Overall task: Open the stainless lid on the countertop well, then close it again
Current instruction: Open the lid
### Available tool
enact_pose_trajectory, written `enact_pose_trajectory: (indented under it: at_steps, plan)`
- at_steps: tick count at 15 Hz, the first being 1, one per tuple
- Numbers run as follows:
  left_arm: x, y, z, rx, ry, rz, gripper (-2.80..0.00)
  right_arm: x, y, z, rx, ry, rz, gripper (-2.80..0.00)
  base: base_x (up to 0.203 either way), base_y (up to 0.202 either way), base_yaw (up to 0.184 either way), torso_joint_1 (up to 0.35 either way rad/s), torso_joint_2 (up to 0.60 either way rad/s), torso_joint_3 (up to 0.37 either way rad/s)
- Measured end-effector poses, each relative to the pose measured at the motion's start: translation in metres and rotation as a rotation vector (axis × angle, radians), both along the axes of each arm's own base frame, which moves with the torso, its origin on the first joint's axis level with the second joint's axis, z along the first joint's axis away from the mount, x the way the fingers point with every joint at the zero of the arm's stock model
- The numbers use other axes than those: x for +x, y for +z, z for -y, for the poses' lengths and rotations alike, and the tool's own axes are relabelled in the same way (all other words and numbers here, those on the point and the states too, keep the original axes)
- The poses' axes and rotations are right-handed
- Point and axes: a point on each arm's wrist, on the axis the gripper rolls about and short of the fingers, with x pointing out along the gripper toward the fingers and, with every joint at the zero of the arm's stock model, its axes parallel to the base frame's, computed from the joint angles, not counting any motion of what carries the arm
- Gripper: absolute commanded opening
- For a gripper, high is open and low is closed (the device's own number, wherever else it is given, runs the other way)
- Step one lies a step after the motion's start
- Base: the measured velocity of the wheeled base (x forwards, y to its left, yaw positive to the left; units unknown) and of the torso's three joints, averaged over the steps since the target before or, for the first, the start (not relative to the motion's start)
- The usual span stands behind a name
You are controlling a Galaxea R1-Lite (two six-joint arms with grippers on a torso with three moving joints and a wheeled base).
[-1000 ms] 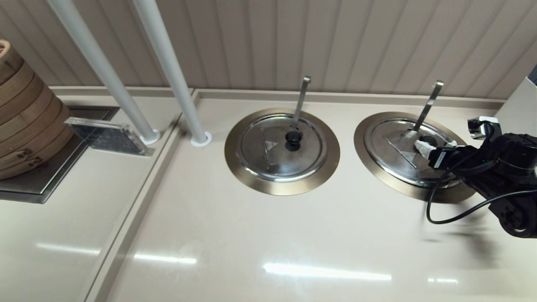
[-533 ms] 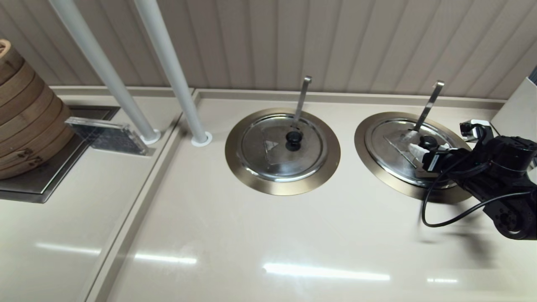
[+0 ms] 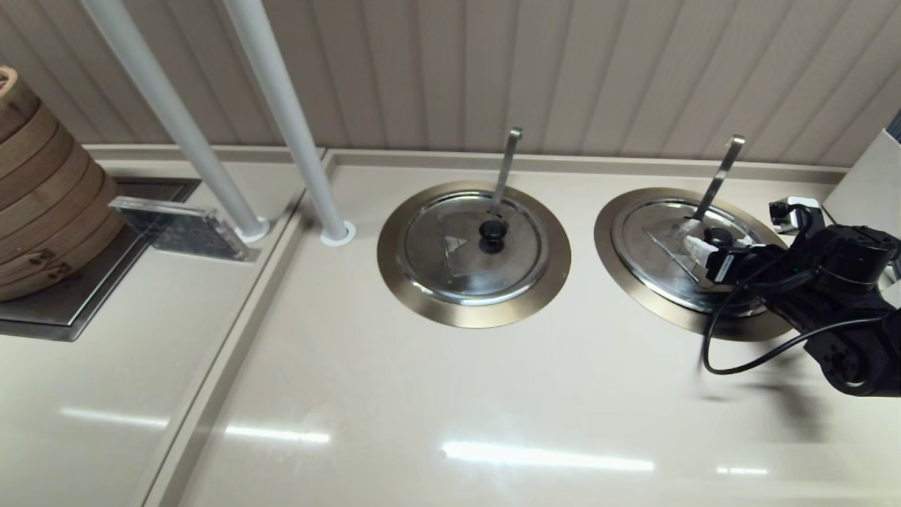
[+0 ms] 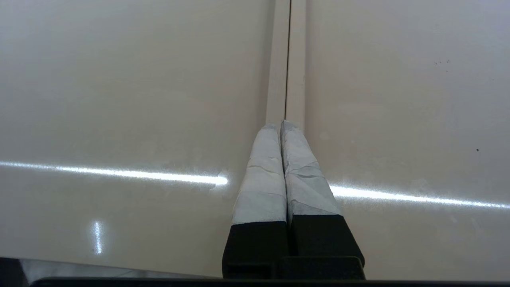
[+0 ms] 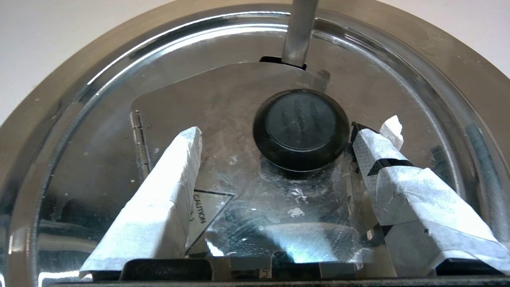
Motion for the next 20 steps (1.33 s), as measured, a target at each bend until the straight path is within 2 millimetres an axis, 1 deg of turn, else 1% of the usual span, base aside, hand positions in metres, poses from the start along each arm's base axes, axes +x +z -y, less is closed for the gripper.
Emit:
enact_pose_trajectory:
  at_steps: [4,12,17,20]
  plan:
    - [0.0,0.0,0.0,0.0,0.0,0.0,-2.8,-0.002,0.007,-0.009,-0.001,0.02,0.014,0.0,0.0,0.0,0.0,0.0,0.0,0.0]
    - [0.0,0.0,0.0,0.0,0.0,0.0,-2.8,-0.01,0.022,-0.014,-0.003,0.029,0.036,0.0,0.0,0.0,0.0,0.0,0.0,0.0]
    - [0.0,0.0,0.0,0.0,0.0,0.0,-2.8,-0.023,0.032,-0.032,-0.004,0.063,0.055,0.0,0.0,0.0,0.0,0.0,0.0,0.0]
    - [0.0,0.0,0.0,0.0,0.0,0.0,-2.8,-0.028,0.037,-0.047,-0.003,0.063,0.066,0.0,0.0,0.0,0.0,0.0,0.0,0.0]
